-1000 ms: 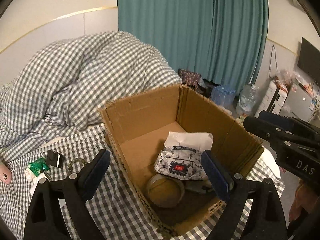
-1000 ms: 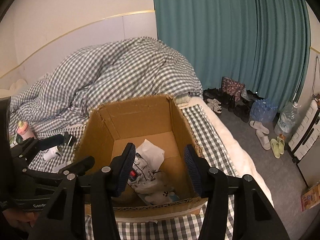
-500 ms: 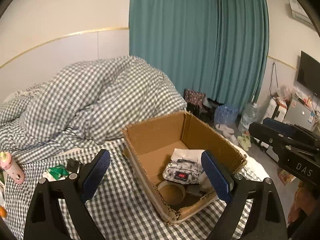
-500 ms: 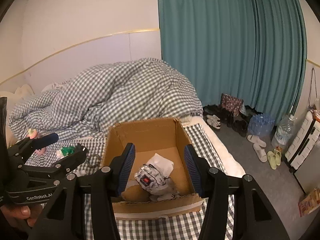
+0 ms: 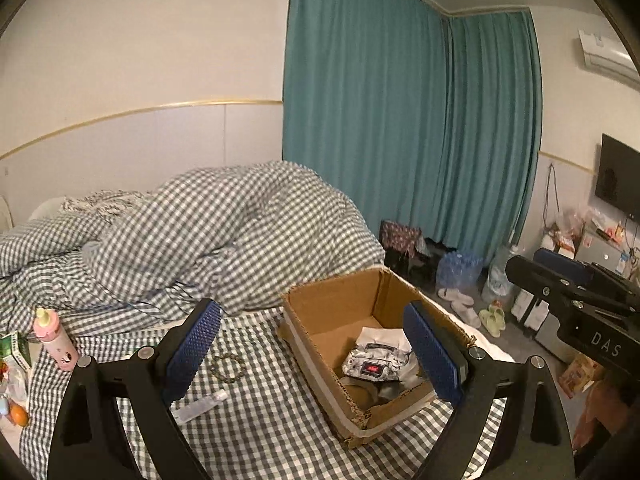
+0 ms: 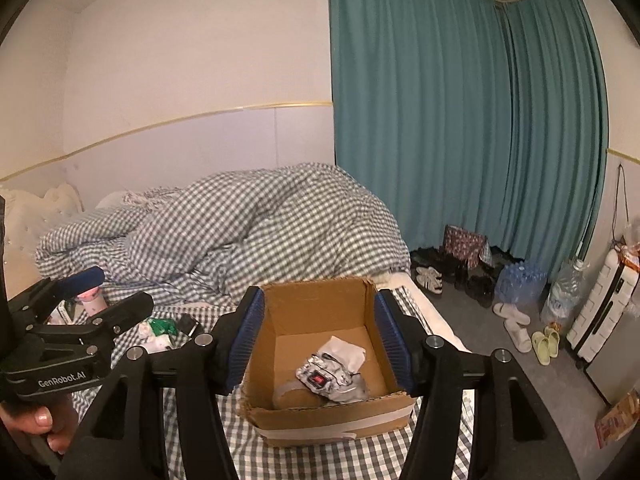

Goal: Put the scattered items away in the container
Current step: 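Withdraw both tools from the box back over the items on the bed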

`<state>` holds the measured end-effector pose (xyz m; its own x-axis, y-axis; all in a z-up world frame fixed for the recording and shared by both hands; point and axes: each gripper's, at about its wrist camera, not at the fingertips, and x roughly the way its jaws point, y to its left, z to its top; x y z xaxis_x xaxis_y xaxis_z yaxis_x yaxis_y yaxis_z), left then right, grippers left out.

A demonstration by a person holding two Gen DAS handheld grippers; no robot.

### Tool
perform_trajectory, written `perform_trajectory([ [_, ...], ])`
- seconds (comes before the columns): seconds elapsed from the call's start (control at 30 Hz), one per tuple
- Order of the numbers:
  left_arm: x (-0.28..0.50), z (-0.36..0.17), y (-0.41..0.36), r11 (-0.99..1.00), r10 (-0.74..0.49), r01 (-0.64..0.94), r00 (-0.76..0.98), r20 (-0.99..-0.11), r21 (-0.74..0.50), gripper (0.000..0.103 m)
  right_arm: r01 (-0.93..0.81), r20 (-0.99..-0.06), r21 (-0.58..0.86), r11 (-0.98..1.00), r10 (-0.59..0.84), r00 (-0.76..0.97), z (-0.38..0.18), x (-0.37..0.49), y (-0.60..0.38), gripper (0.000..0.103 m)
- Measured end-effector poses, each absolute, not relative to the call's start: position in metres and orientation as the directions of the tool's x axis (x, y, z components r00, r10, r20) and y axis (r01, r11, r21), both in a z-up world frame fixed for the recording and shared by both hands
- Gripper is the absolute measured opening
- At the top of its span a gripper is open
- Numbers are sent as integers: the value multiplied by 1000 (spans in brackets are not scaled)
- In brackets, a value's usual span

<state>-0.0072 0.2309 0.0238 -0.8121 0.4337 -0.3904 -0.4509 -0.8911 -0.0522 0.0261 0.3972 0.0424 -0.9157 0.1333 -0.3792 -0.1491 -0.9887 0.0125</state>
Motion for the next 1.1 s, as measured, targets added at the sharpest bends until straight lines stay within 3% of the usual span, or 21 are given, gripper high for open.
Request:
perform_trajectory([
  [0.23,13,40,202,-907,409,-416,-843,-349,-58,98,-123,-341,1,-992,116,-933,61,45,375,63],
  [0.37,20,44,186,-917,388,-395,-857,-338,-52,99,-113,-326,11,-994,104,-940,63,52,364,73],
  [0.53,21,46,172,-928,364,-369,-870,-332,-52,99,-92,-319,15,-996,82,-944,63,51,349,76],
  [0.73,22,46,162,-939,338,-342,-883,-325,-45,99,-84,-309,23,-996,73,-948,62,48,336,98],
  [1.1,17,44,128,-958,283,-281,-902,-326,-55,103,-57,-337,8,-998,51,-940,54,40,319,103],
])
